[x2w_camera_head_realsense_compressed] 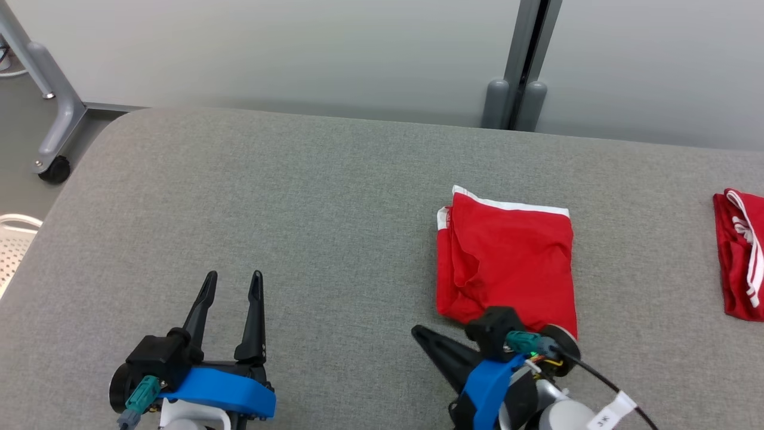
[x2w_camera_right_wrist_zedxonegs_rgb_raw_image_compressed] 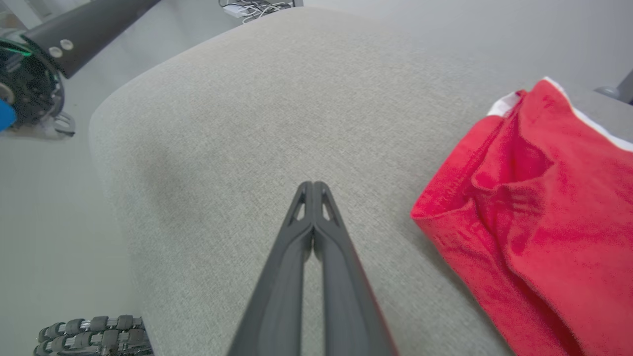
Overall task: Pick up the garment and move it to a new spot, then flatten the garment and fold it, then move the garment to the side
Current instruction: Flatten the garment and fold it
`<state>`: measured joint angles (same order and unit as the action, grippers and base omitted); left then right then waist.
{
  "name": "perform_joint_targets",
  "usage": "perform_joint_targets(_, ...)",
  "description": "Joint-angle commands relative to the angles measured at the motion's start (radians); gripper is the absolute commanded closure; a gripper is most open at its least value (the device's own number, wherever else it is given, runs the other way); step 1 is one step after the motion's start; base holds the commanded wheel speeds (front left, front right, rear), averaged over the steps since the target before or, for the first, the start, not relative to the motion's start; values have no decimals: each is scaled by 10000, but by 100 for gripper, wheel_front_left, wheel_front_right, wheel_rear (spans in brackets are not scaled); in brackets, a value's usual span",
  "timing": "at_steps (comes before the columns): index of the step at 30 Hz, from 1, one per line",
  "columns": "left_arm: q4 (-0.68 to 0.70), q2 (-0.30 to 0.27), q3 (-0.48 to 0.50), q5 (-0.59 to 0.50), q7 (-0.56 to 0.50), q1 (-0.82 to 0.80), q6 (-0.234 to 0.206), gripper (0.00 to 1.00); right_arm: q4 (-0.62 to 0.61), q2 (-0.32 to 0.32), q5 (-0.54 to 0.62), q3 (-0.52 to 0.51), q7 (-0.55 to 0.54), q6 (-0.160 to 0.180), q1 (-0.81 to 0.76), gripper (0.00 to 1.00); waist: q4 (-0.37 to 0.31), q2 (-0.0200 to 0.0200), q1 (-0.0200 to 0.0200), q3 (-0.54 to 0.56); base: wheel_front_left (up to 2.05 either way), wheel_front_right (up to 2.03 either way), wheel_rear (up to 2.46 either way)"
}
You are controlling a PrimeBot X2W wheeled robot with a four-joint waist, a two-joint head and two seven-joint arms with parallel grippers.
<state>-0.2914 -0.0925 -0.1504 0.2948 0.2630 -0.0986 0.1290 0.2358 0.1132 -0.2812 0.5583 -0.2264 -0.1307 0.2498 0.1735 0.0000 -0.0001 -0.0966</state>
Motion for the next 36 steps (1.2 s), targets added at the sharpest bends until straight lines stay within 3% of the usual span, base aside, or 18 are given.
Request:
perform_joint_targets(1,23,-29,70,-37,20,130,13,0,-339,141,-11,-348,153,-2,-302,100,-143,0,1,99,0,0,0)
perform_joint_targets(10,163,60,506,-50,20,323,-4,0,-1648,-246,1149,-3919,1175,-2,-1387,100,-628,0,1,242,0,0,0)
perform_joint_targets(14,181,89,551,-84,20,174,0,0,-817,-390,1450,-4685,1672,-2,-824,100,-665,0,1,133,0,0,0)
perform_joint_targets(20,228,128,279,-149,20,-195,8,0,1889,-577,1612,-5034,2872,-2,591,100,-257,0,1,-346,0,0,0)
perform_joint_targets(26,176,137,42,-90,20,-460,12,0,4259,-626,1534,-4337,3548,-2,1678,100,217,0,1,-680,0,0,0)
perform_joint_targets(31,132,140,2,-46,20,-472,14,0,5412,-617,630,-2469,4049,-2,2161,100,443,0,1,-739,0,0,0)
perform_joint_targets(36,72,136,121,-8,20,-319,14,0,5497,-614,-435,-106,3813,-2,1896,100,398,0,1,-551,0,0,0)
